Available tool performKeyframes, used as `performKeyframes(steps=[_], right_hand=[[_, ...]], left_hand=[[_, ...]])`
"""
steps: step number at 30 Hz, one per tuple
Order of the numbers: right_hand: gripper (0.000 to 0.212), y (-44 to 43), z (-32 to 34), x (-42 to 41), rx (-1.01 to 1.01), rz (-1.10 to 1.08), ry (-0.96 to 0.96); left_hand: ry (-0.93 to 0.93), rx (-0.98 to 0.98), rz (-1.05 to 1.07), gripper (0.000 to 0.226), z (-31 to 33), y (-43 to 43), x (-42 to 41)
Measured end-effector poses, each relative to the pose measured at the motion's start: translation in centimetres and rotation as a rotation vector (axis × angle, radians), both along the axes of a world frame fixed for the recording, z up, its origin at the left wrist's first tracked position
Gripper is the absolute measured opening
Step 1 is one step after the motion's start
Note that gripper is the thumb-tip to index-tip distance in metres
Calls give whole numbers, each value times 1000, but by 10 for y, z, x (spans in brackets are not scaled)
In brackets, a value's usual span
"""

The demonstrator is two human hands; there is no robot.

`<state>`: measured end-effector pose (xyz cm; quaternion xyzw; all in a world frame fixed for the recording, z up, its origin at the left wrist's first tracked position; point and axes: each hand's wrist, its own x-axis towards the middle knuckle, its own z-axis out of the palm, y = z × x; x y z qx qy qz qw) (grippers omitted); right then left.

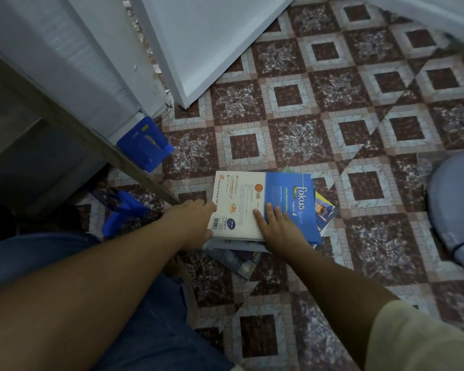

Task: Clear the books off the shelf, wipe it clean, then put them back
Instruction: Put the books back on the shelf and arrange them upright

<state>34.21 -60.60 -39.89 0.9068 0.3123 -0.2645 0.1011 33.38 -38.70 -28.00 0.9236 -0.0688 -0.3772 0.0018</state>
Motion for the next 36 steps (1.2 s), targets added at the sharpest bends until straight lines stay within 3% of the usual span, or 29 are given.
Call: performKeyframes(steps=[3, 6, 11, 14, 17, 23, 28, 36], right_hand=[[59, 9, 24, 16, -2, -10, 35], [35, 21, 67, 37, 58, 7, 70], [30, 35, 164, 59, 144, -54, 167], [25, 44, 220, 57, 222, -75, 262], [16, 62, 266, 44, 242, -12, 254], [28, 118, 348, 9, 306, 100, 3], [35, 178, 406, -24, 258, 205, -284], [30, 304, 475, -76, 515, 381, -551]], left_hand=[[-36, -21, 28, 54, 8, 1, -2], [-99, -36, 41, 65, 16, 1, -4], [-245, -81, 0, 85, 45, 1, 0], [-327, -79, 21, 75, 74, 4, 5], [-254, -119, 40, 62, 110, 21, 0], [-447, -192, 123, 36, 201, 83, -43], [-618, -146, 210, 35, 269, 136, -92], [-904, 145, 363, 32, 346, 240, -181]])
